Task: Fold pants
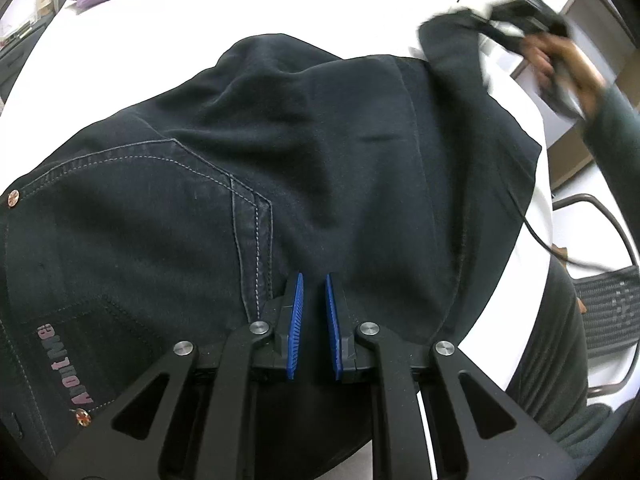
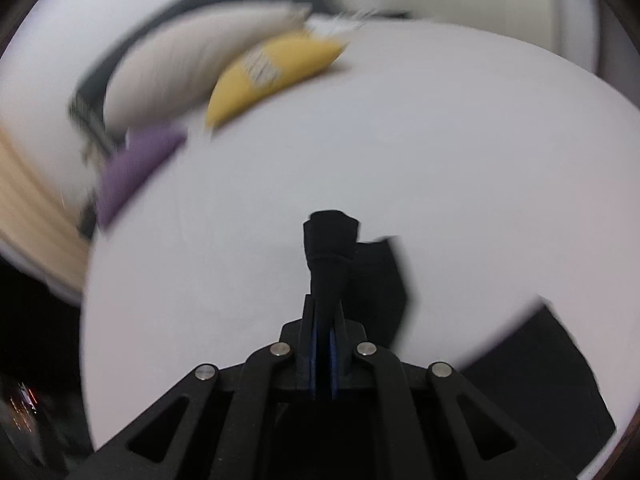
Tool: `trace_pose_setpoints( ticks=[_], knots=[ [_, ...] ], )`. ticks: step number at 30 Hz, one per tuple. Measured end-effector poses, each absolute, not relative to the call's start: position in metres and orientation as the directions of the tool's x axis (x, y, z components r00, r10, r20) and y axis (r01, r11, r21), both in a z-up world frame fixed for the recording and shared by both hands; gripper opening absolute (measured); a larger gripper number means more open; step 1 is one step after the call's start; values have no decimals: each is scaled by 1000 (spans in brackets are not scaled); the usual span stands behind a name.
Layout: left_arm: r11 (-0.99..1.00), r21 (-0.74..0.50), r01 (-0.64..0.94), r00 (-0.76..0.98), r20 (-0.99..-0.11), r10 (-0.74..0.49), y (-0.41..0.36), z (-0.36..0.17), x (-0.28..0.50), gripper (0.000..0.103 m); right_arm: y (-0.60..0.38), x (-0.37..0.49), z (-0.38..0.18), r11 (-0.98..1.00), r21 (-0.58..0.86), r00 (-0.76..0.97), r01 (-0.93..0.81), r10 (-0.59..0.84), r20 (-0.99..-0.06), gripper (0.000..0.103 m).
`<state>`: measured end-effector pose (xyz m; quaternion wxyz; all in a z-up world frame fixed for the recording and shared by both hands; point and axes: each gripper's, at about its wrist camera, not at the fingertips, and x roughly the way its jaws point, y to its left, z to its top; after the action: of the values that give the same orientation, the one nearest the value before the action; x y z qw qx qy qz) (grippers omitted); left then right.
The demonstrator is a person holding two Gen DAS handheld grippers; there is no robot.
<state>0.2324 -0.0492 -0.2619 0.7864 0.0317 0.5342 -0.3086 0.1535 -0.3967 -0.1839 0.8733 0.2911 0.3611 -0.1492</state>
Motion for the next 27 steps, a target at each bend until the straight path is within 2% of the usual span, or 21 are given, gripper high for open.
trace_pose_setpoints(
  ticks=[3, 6, 9, 13, 19, 24, 27],
  knots=[
    [818, -262, 512, 244, -869, -431, -55, -260, 234, 12, -424, 81, -193, 703, 472, 733, 532, -104, -672, 4],
    [833, -240, 499, 252, -879, -404, -62, -258, 235, 12, -454, 5, -234, 538, 604, 763, 588, -120, -635, 4],
    [848, -200, 491, 263, -893, -364, -73, -256, 236, 12, -470, -35, -277, 426, 657, 758, 622, -115, -642, 4],
    [859, -156, 488, 276, -906, -322, -86, -255, 236, 12, -464, -53, -307, 343, 733, 798, 588, -93, -596, 3],
    [871, -142, 470, 274, -915, -297, -94, -253, 238, 12, -481, -63, -295, 338, 757, 820, 559, -89, -566, 3],
    [863, -152, 482, 278, -908, -315, -89, -255, 231, 13, -489, -69, -300, 321, 734, 789, 598, -75, -610, 3],
    [866, -167, 471, 273, -906, -323, -81, -252, 231, 13, -493, -80, -306, 306, 743, 793, 595, -72, -605, 2]
  ],
)
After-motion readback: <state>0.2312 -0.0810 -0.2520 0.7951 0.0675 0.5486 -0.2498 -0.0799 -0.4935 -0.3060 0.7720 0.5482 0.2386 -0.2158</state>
